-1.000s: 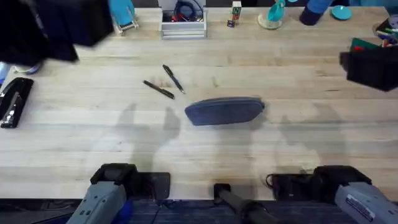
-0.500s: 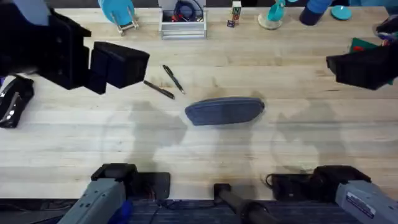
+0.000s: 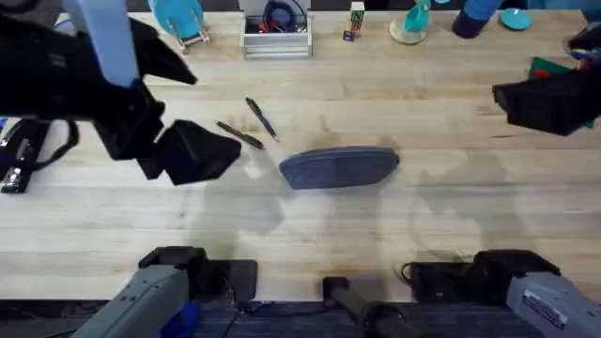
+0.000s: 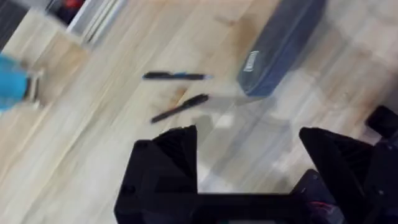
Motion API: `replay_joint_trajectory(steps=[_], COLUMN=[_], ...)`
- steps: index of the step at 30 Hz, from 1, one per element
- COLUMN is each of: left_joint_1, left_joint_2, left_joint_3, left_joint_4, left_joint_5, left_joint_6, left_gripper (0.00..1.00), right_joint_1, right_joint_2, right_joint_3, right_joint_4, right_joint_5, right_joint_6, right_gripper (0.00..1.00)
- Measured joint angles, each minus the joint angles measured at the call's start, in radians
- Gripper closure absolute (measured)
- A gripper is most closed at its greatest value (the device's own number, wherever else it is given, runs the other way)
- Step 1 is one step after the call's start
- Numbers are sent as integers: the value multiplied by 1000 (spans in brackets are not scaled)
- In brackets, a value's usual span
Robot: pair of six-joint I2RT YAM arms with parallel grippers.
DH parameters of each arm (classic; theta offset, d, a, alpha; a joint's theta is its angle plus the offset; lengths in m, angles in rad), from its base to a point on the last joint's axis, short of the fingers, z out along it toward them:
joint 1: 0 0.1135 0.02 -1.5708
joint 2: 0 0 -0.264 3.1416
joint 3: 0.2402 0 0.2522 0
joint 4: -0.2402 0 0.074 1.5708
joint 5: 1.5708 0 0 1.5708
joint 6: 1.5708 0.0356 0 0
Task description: Unzip the bag, pick up the pens from the table one at a time and place them inside, then zip the bag closed.
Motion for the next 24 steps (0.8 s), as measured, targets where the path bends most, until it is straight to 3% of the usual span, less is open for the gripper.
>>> replay_joint_trajectory(steps=[6,9,17,24], left_joint_1=[0,0,0,0], left_joint_2=[4,5,12,83], left_joint_3=[-121,-204,-465,-654], left_joint_4=[13,75,306,545], left_joint_5=[133,180,296,384], left_joint_6=[169,221,300,323], left_gripper=[6,6,7,7], right_joint_1=[0,0,0,0], right_joint_2=[0,0,0,0], right_joint_3=[0,0,0,0], right_joint_4=[0,0,0,0], right_joint_5=[0,-2,-3,-3], right_joint_6=[0,0,0,0], right_gripper=[5,5,5,5])
